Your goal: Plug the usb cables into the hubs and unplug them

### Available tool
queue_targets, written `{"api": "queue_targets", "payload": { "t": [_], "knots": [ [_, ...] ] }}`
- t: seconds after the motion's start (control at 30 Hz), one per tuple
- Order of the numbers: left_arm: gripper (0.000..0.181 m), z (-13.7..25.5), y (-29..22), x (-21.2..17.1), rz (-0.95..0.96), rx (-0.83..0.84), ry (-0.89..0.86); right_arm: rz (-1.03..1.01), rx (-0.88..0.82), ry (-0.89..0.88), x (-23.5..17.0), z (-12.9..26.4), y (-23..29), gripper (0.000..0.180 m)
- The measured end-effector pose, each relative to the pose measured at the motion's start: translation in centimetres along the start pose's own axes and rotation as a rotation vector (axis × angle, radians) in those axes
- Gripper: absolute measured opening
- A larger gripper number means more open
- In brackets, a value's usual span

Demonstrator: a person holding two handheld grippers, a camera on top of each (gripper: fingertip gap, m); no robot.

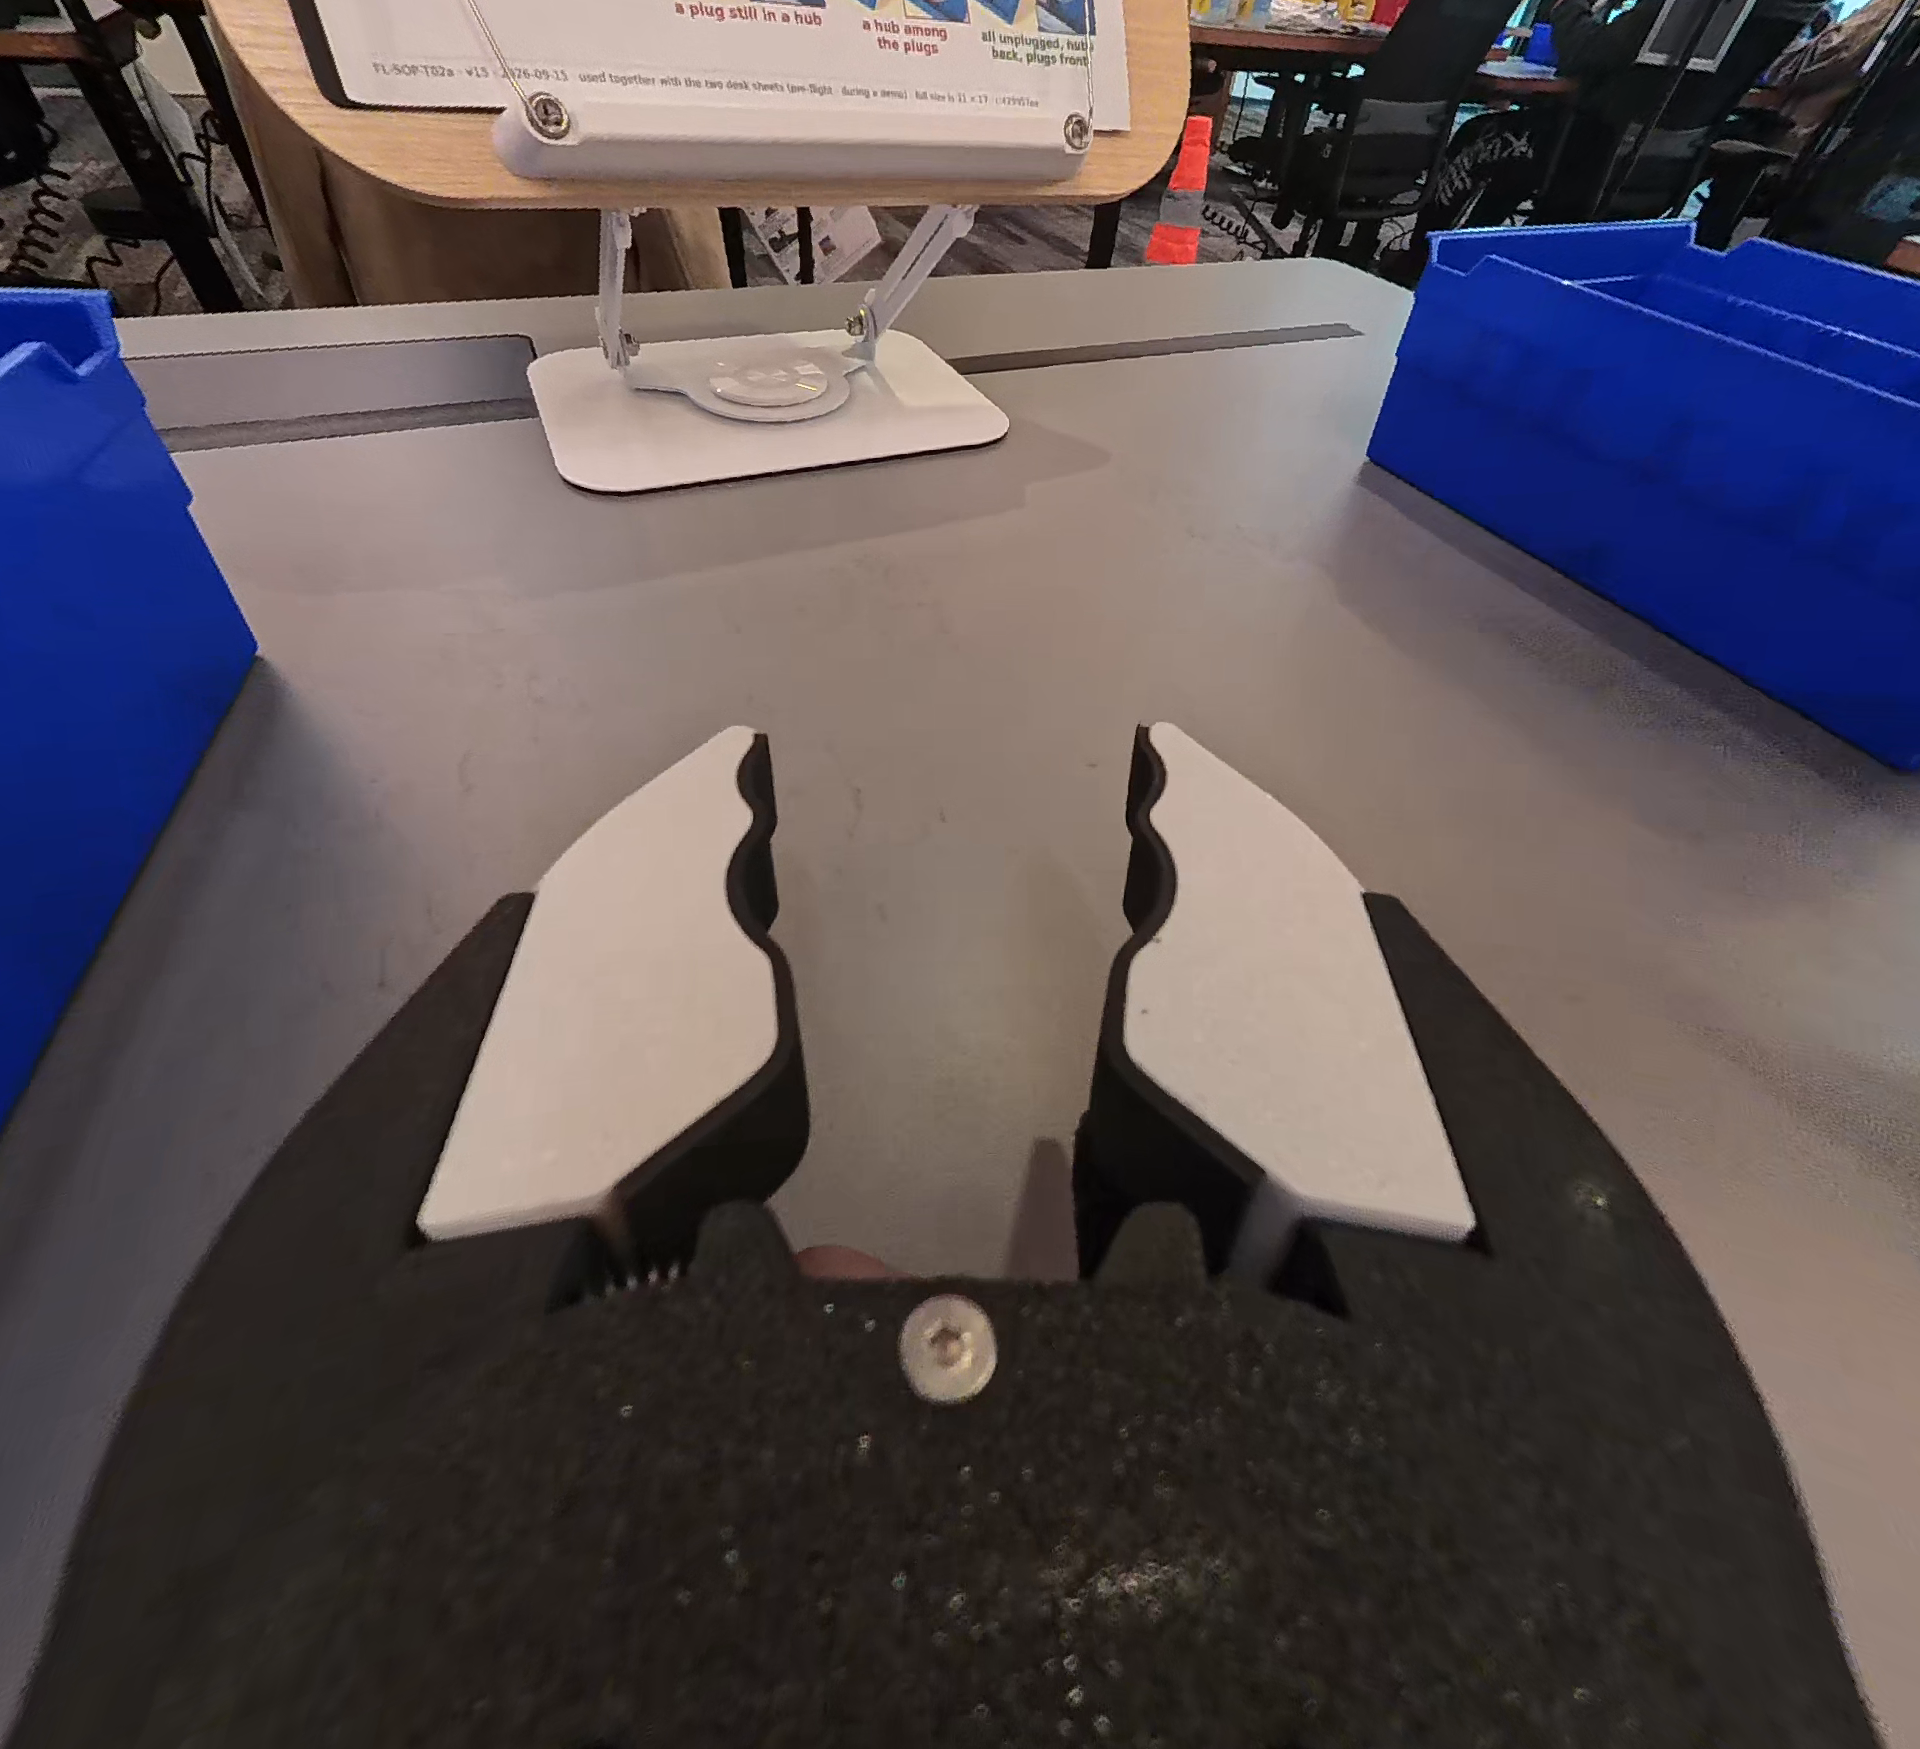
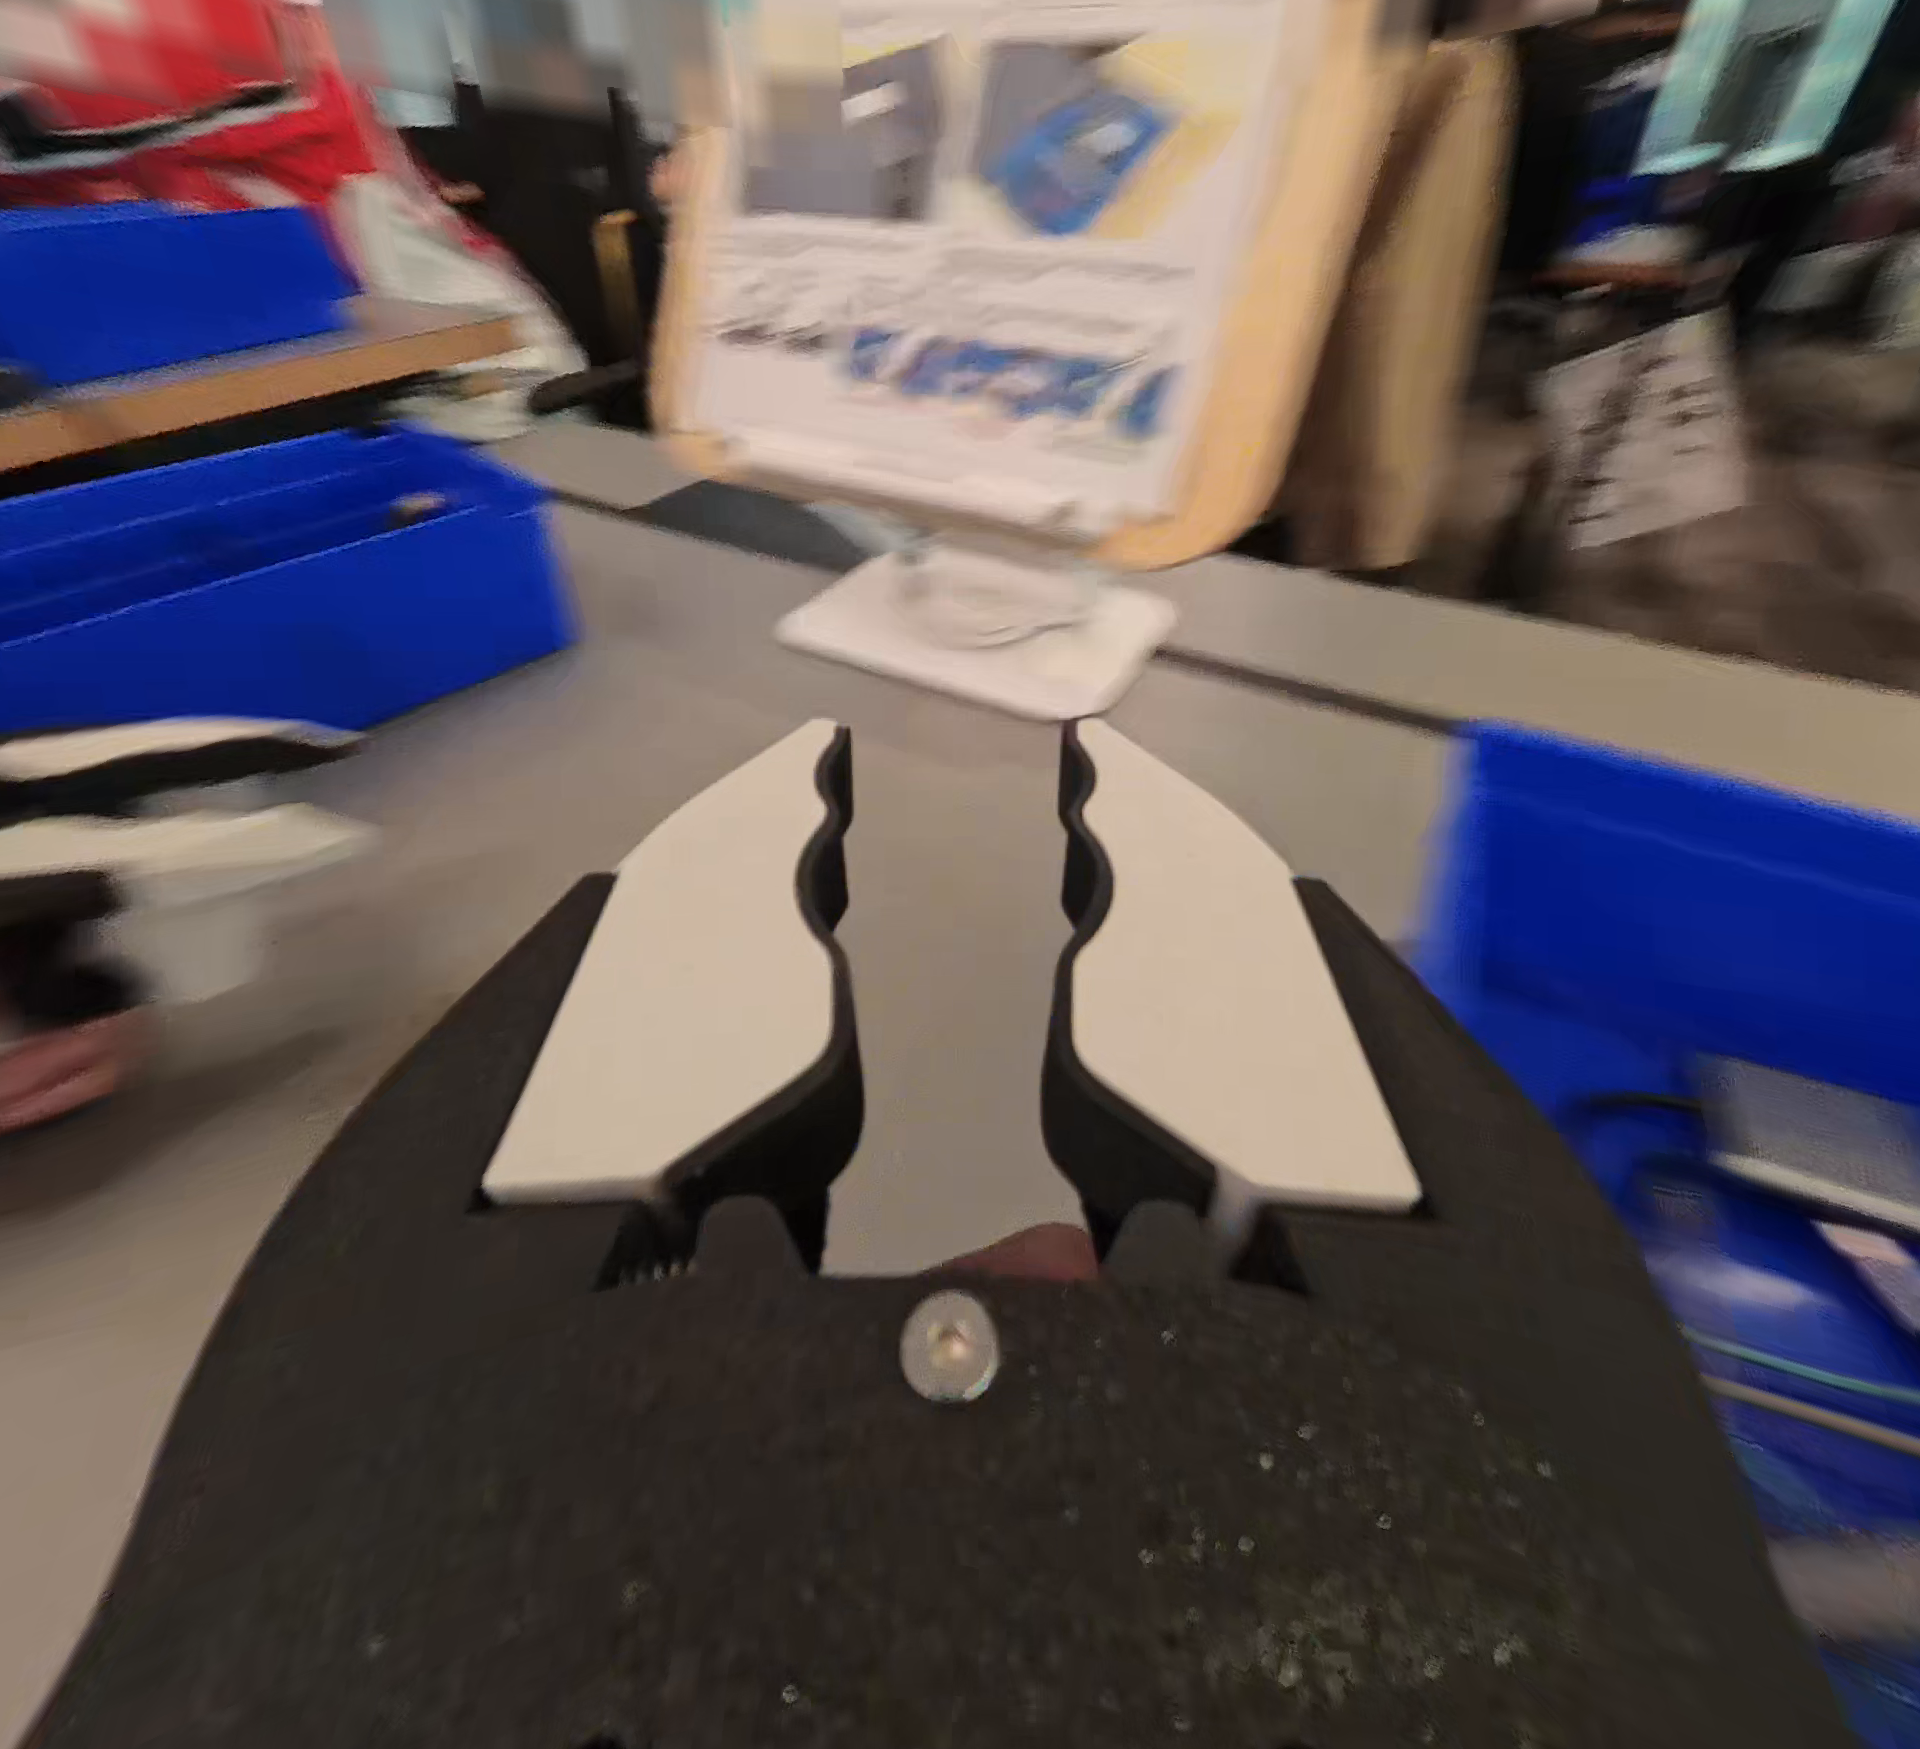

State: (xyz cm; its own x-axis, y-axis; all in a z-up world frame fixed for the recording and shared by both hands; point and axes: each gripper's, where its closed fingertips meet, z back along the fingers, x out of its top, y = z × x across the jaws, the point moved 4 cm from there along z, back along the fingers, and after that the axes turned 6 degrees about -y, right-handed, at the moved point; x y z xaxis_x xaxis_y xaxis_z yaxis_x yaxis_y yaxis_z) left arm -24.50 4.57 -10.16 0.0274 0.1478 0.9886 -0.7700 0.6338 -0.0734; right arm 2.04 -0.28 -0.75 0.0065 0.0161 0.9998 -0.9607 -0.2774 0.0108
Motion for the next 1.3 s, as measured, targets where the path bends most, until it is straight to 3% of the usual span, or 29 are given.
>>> {"api": "queue_targets", "payload": {
  "t": [0.1,0.3,0.5,0.63,0.8,0.93,1.1,1.3],
  "knots": [
    [0.065,0.0,-0.1,0.0,-0.009,0.0,0.002,-0.012,0.174,0.08,-4.8,-1.9,6.2,0.041],
    [0.064,0.0,-0.2,0.0,-0.026,0.002,0.0,0.134,0.112,0.028,-9.0,-3.0,8.4,0.038],
    [0.064,0.5,-0.2,-0.1,-0.075,0.008,0.025,0.132,0.088,0.0,-8.7,-2.7,8.0,0.035],
    [0.065,3.1,1.6,2.1,-0.142,0.093,0.035,0.105,0.083,-0.003,-8.7,-2.5,7.7,0.034],
    [0.064,9.6,8.7,4.4,-0.145,0.359,0.037,0.092,0.088,-0.002,-8.7,-2.4,7.6,0.033],
    [0.064,13.0,14.0,2.5,-0.048,0.5,0.106,0.089,0.091,0.003,-8.8,-2.4,7.6,0.033],
    [0.065,11.7,15.1,-1.0,0.012,0.457,0.231,0.088,0.098,0.016,-8.9,-2.7,7.7,0.033],
    [0.05,10.0,14.5,-1.0,0.021,0.456,0.244,0.081,0.1,0.009,-8.8,-2.6,7.7,0.032]
  ]
}}
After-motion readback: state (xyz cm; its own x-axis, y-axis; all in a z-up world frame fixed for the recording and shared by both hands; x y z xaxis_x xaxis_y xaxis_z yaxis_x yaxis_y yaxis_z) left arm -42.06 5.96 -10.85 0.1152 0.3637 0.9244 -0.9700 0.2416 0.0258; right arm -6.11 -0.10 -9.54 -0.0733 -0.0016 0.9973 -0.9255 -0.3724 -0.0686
